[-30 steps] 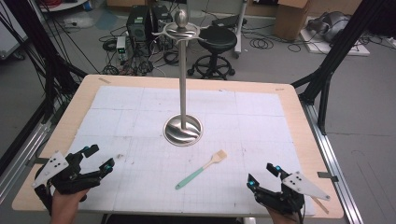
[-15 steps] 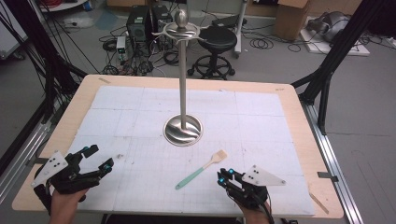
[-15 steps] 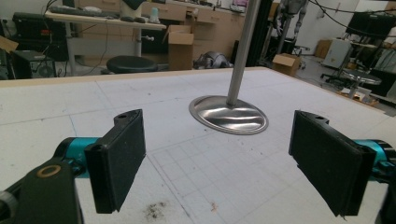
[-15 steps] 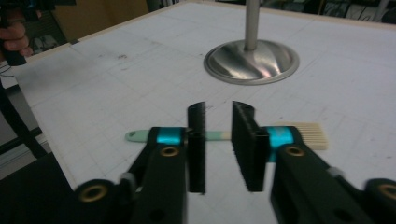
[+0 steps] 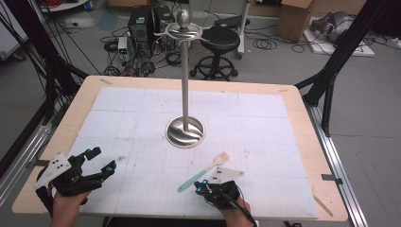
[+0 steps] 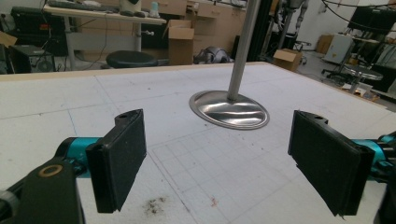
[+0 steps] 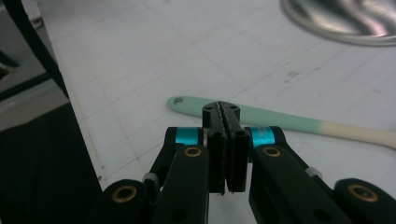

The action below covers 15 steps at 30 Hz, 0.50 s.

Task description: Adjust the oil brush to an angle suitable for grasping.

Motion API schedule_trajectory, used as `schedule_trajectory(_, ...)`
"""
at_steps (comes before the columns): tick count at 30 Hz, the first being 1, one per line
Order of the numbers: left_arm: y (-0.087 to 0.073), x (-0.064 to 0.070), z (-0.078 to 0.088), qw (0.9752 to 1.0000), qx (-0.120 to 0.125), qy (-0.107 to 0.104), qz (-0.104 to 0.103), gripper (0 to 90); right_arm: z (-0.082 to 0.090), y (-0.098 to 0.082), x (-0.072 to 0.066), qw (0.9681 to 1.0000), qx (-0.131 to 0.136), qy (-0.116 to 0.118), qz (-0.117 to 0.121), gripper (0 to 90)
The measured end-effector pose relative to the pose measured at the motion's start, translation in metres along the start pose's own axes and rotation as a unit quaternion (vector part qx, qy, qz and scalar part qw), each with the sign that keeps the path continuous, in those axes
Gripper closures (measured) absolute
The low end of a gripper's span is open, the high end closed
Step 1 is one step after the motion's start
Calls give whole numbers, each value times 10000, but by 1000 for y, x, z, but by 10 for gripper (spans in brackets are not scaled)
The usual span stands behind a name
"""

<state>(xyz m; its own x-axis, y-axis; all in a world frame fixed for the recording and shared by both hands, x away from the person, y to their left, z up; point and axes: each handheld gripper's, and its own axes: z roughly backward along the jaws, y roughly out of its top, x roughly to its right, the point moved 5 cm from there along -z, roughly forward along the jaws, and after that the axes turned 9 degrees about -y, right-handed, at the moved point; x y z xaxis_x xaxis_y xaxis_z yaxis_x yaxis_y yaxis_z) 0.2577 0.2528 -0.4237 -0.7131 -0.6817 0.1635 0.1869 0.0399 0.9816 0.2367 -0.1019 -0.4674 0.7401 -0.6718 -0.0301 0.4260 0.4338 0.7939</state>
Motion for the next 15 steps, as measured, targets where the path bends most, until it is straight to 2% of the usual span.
schedule_trajectory(4,0,-1,1,10000,9,6,7,196,-20,1,-14,9990,-319,106,294,893)
schedule_trajectory(6,0,-1,0,10000,8,-5,8,197,-25,1,-17,9985,-384,108,384,893)
schedule_trajectory(11,-1,0,-2,10000,-42,-34,10,197,-33,7,-16,9988,-402,43,292,893)
schedule_trajectory(15,-1,0,-2,10000,-59,-43,-2,197,-39,14,-12,9985,-446,-124,276,893)
